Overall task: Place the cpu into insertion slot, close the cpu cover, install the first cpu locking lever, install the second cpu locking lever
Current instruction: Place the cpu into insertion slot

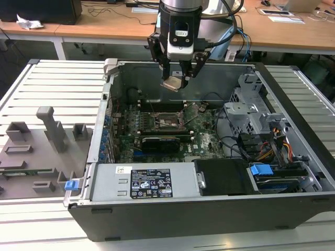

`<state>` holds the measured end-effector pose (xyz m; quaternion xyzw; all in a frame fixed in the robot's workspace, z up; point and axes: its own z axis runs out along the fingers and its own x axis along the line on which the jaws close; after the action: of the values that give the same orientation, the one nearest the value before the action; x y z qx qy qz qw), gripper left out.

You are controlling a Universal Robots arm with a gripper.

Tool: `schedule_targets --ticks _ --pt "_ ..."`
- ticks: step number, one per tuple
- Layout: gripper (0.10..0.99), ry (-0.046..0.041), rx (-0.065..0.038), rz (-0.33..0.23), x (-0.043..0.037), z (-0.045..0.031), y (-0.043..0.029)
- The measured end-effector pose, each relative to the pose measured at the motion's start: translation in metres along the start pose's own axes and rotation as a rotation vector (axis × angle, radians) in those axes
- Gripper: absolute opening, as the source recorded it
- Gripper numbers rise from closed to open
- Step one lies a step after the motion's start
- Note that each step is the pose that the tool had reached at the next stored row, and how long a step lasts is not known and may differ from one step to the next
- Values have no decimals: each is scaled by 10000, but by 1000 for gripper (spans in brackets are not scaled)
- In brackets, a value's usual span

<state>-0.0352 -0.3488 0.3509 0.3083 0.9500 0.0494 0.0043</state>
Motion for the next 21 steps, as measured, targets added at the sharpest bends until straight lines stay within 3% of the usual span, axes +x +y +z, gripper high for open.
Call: schedule_targets --ticks 16,19,21 --pt "525 -16 -48 439 0 17 -2" --pt "525 -47 -55 756 0 25 -2" --pt "525 -102 -68 1312 0 37 -4"
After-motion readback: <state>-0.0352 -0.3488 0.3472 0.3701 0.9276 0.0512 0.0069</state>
